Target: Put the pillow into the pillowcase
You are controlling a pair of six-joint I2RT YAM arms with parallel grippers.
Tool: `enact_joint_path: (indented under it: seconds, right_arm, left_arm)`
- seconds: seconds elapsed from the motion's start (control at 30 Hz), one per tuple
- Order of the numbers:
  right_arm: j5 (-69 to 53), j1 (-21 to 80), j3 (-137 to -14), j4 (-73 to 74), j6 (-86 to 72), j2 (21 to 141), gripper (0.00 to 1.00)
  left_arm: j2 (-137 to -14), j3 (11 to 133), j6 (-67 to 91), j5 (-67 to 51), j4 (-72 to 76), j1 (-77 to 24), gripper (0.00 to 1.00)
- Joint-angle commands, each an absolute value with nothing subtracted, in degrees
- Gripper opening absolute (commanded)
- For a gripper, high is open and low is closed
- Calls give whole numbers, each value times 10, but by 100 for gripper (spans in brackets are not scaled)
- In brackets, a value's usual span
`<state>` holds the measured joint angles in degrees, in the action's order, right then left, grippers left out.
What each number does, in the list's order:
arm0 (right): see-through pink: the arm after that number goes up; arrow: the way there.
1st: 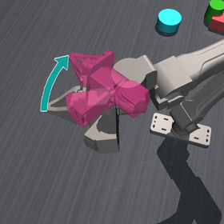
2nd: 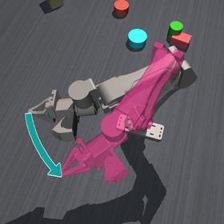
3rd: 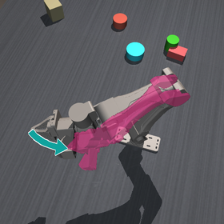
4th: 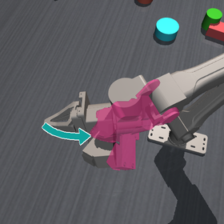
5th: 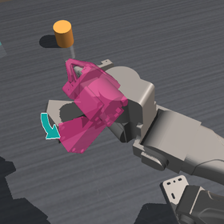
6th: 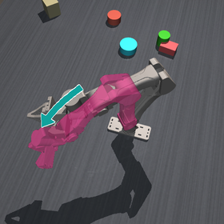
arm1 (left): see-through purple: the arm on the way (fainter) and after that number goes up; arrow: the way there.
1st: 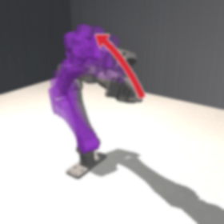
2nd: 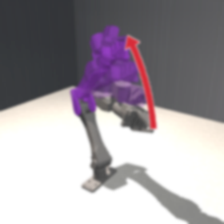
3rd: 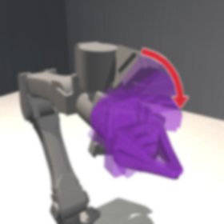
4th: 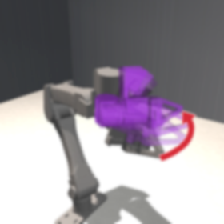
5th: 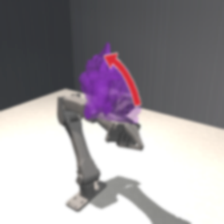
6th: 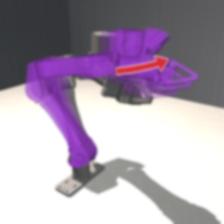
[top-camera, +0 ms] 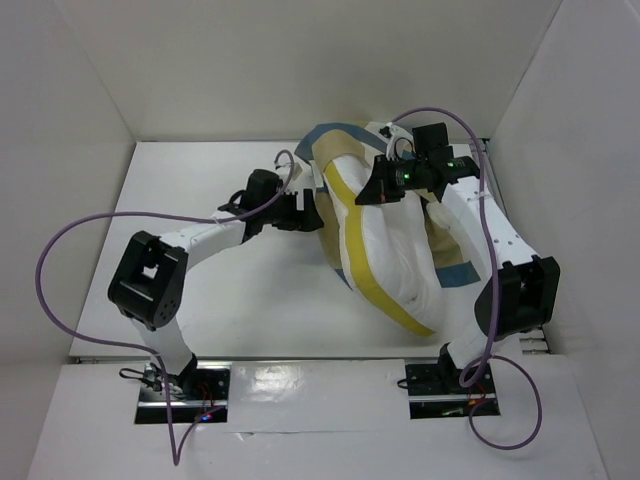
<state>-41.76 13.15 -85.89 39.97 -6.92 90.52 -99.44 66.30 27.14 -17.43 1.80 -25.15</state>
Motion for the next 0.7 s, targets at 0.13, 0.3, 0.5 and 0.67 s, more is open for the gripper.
enact_joint_path:
  seconds: [0.13,0.3,0.5,0.67]
  right_arm:
    - [-472,122,-877,381,-62,874,0]
    - [-472,117,-867,381,-62,879,0]
    - [-361,154,-867,352,-71,898,0]
    - [-138,153,-1082,418,-70,960,0]
  left_arm:
    - [-1039,635,301,-222,189,-271,96]
    - [-1076,649,379,-316,291,-271,78]
    - [-1102,693,455,-466,337,-250,0]
    - [-1083,802,592,-556,399,-224,0]
